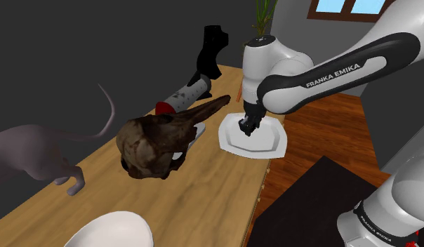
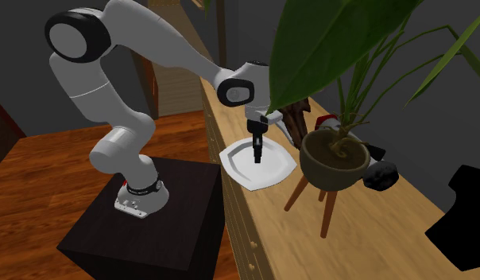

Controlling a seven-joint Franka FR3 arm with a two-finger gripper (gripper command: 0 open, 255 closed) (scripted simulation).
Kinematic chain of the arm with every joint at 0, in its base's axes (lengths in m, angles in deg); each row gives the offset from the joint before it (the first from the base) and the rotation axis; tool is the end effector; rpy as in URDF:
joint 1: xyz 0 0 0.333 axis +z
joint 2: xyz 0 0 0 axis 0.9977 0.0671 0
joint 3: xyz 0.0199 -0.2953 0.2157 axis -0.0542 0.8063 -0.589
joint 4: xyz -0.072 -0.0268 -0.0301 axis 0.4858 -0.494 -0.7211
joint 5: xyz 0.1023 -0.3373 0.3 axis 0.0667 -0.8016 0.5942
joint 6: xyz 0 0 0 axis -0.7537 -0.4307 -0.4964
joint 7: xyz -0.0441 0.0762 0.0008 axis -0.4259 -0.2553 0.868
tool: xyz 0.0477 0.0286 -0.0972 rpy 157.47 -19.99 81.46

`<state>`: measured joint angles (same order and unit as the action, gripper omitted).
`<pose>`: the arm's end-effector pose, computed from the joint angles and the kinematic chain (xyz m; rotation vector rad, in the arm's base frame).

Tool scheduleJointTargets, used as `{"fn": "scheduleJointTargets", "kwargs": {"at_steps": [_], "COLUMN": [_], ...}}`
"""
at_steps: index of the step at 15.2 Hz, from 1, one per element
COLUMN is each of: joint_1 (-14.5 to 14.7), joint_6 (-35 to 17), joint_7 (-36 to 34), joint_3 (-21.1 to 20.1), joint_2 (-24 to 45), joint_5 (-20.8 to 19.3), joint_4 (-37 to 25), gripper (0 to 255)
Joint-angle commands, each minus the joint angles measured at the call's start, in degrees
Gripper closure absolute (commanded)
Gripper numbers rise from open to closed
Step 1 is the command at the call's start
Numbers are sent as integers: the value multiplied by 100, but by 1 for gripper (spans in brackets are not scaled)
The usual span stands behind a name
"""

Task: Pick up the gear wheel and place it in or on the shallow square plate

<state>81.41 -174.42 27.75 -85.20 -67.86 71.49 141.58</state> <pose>0.4765 0.1437 0.3835 2.9614 0.1591 0.0793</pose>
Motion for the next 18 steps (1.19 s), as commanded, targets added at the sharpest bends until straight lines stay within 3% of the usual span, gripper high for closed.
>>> {"fn": "scheduleJointTargets", "kwargs": {"at_steps": [1, 6, 10, 18], "joint_1": [0, 0, 98, 99], "joint_6": [0, 0, 772, 772], "joint_7": [0, 0, 145, 144], "joint_3": [0, 0, 28, 29], "joint_2": [0, 0, -376, -376], "joint_5": [0, 0, 208, 208], "joint_4": [0, 0, -422, -422], "gripper": [0, 0, 0, 0]}}
